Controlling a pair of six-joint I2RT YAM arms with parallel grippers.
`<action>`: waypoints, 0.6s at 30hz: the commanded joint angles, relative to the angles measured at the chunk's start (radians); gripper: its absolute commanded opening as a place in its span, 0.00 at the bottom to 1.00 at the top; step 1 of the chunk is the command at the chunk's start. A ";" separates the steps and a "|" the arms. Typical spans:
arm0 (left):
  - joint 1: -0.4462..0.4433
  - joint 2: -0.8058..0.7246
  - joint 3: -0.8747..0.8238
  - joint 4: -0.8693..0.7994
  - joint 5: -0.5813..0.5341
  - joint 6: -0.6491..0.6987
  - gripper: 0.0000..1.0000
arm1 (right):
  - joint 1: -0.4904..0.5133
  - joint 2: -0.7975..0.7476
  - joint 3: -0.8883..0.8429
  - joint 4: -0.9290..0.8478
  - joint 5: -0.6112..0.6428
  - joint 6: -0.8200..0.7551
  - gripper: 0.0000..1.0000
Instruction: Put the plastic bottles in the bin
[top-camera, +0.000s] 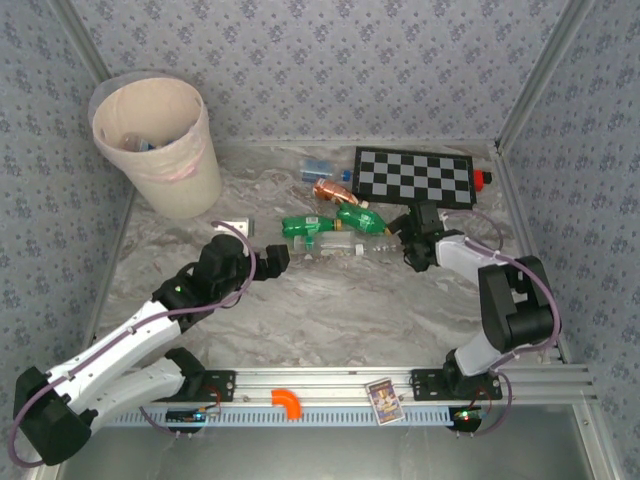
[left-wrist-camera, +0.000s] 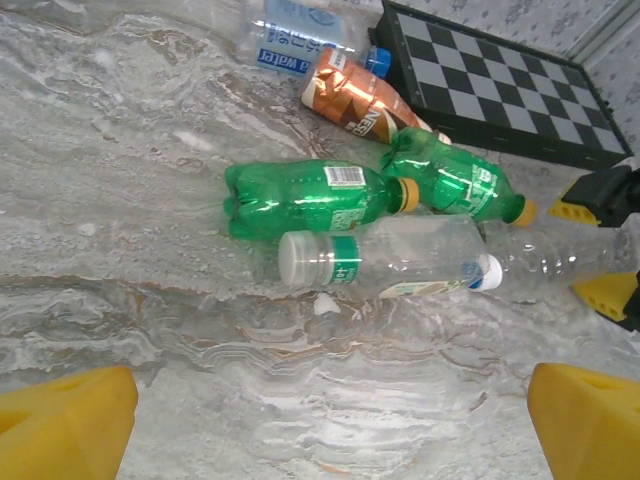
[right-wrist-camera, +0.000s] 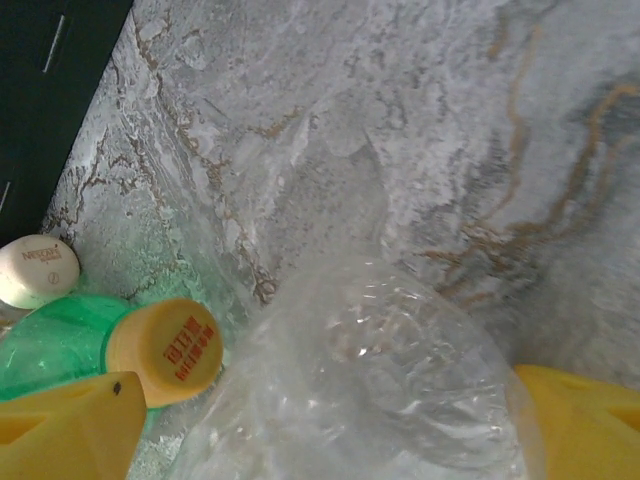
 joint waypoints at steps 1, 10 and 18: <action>-0.004 0.001 0.008 0.010 -0.021 0.009 1.00 | -0.014 0.043 0.046 -0.020 -0.014 0.018 0.92; -0.003 0.004 0.010 -0.011 -0.026 -0.003 1.00 | -0.022 -0.015 -0.015 -0.010 0.025 -0.003 0.71; -0.003 -0.017 -0.009 0.066 0.087 0.031 1.00 | -0.023 -0.163 -0.067 -0.017 0.055 -0.070 0.61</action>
